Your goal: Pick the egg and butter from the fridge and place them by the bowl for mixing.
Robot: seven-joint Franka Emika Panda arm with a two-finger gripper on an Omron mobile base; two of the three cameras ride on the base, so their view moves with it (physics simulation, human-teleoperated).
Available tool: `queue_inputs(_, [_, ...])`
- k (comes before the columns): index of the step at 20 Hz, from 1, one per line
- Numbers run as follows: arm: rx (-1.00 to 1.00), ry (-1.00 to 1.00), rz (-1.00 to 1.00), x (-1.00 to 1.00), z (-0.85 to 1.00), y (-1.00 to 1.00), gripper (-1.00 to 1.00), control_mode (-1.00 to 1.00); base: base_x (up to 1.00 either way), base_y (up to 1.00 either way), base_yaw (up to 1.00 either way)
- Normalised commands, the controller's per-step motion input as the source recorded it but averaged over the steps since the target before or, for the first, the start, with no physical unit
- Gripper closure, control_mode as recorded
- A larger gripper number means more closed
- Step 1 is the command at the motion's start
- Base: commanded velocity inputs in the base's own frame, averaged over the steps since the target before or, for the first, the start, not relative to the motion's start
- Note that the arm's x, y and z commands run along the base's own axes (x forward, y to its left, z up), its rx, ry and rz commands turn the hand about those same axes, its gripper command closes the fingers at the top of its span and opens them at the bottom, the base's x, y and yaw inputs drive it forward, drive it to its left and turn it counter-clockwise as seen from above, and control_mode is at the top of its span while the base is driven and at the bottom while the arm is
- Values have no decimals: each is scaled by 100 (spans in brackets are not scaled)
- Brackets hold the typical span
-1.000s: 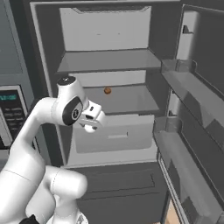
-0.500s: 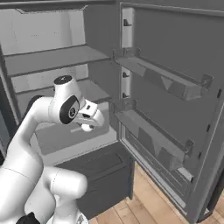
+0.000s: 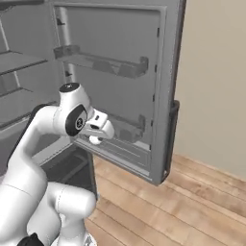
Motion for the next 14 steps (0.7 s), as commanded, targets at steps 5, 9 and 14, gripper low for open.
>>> queue_inputs(5, [0,0,0,0,0,0,100,100,-4,-44,-69])
queue_inputs(9, [0,0,0,0,0,0,100,100,0,-59,-75])
queue_inputs(14, [0,0,0,0,0,0,100,100,20,-23,-76])
